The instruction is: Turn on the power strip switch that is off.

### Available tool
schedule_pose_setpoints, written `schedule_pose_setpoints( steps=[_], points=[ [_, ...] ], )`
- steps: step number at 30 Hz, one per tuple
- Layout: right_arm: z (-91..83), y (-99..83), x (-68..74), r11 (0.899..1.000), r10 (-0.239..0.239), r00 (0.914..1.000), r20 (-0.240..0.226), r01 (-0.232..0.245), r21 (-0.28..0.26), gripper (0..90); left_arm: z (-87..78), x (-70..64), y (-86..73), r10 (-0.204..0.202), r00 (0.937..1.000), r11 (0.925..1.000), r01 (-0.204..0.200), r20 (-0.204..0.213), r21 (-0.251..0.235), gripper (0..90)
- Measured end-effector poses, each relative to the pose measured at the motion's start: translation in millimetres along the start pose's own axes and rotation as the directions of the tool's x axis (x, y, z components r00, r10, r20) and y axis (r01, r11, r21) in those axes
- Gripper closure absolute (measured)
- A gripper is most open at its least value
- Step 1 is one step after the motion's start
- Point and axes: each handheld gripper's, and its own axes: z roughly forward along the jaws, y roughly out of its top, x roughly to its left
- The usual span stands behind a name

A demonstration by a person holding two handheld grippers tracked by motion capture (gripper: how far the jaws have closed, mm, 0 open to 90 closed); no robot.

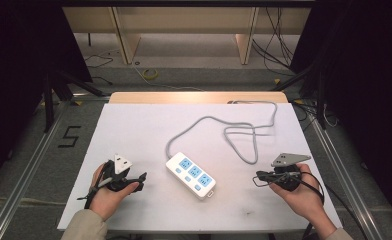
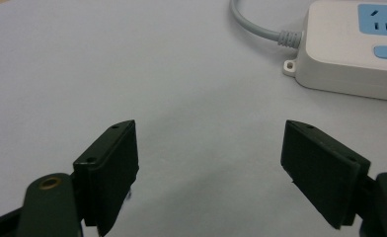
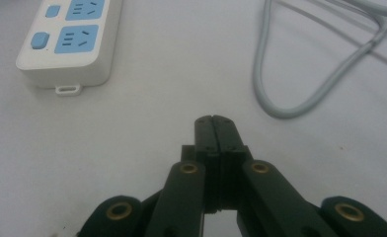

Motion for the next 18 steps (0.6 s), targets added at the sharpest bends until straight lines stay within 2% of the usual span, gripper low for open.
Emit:
schedule_pose_setpoints(
  steps=[4, 18],
  points=[
    [0.4, 2.2, 0.8, 1.000, -0.002, 1.0000, -0.002, 0.002, 0.009, 90.0, -0.3, -0.9, 0.7, 0.016, 0.9999, 0.9999, -0.016, -0.001, 0.000, 21.9],
    [6.4, 11.7, 7.2, 0.998, -0.032, 0.9994, -0.010, 0.033, 0.046, 90.0, -0.8, -1.2, 1.4, 0.010, 0.9999, 0.9999, -0.010, -0.004, -0.004, 21.9]
  ],
)
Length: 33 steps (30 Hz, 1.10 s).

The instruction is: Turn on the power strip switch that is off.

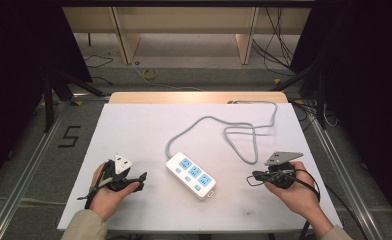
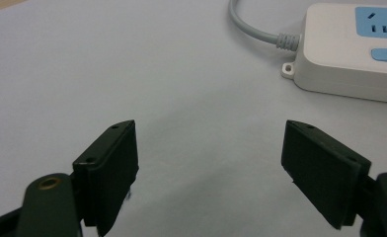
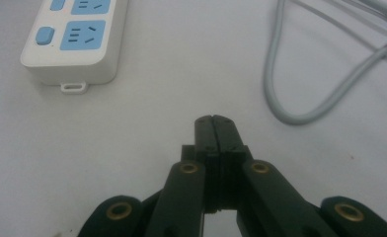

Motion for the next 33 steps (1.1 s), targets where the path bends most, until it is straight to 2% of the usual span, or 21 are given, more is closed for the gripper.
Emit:
schedule_pose_setpoints(
  steps=[24, 33],
  points=[
    [6.6, 15.0, 9.6, 0.999, -0.015, 0.9993, -0.035, 0.016, 0.045, 90.0, -0.5, -0.2, 0.9, -0.001, 1.0000, 1.0000, 0.001, 0.003, 0.000, 22.0],
    [7.2, 19.7, 12.6, 0.998, -0.015, 0.9993, -0.035, 0.017, 0.060, 90.0, -0.5, -0.2, 1.4, 0.003, 1.0000, 1.0000, -0.003, 0.002, 0.000, 22.0]
  ],
)
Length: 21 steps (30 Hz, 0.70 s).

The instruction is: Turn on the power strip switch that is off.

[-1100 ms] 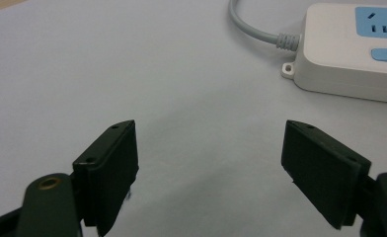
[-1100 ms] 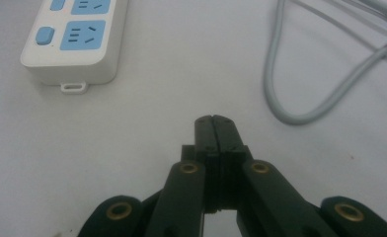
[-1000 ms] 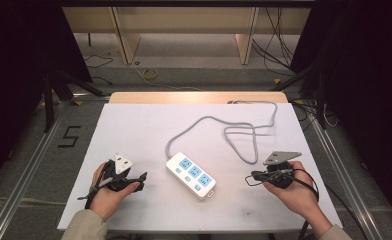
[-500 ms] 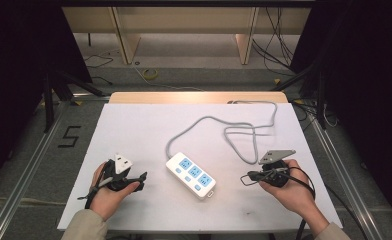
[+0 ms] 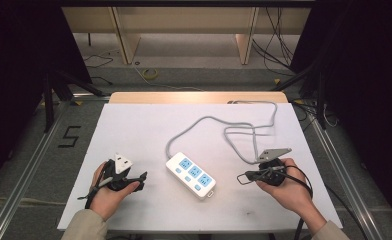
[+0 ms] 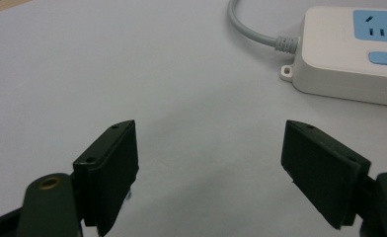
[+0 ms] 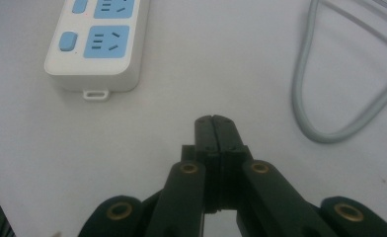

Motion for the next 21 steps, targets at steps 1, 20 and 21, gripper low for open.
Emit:
schedule_pose_setpoints(
  steps=[1, 20, 21],
  points=[
    [-0.1, 0.5, 0.2, 1.000, -0.006, 1.0000, 0.000, 0.006, 0.003, 90.0, 0.0, -0.2, 0.0, -0.001, 1.0000, 1.0000, 0.001, 0.000, 0.000, 22.0],
    [2.4, 11.2, 7.6, 0.999, -0.013, 0.9998, -0.015, 0.013, 0.035, 90.0, 0.2, -1.0, 0.7, -0.002, 1.0000, 1.0000, 0.002, 0.000, -0.007, 22.1],
    [2.8, 11.7, 8.2, 0.999, -0.011, 0.9998, -0.015, 0.012, 0.036, 90.0, 0.2, -1.2, 0.7, -0.002, 1.0000, 1.0000, 0.002, -0.001, -0.007, 22.1]
  ],
)
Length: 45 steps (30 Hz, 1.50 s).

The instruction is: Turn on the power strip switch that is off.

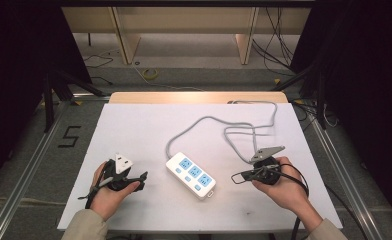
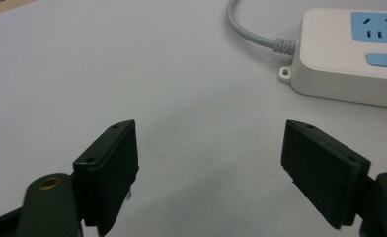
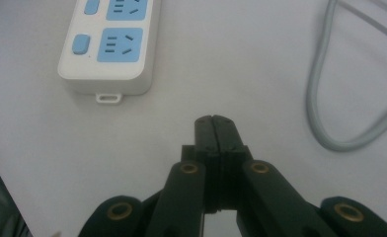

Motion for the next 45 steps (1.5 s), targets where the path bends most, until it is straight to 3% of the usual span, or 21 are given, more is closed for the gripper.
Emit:
schedule_pose_setpoints(
  steps=[45],
  points=[
    [7.3, 20.6, 18.4, 0.998, -0.040, 0.9982, -0.045, 0.042, 0.044, 90.0, -0.1, -0.7, 0.6, 0.005, 1.0000, 1.0000, -0.005, -0.001, 0.002, 22.2]
  ],
)
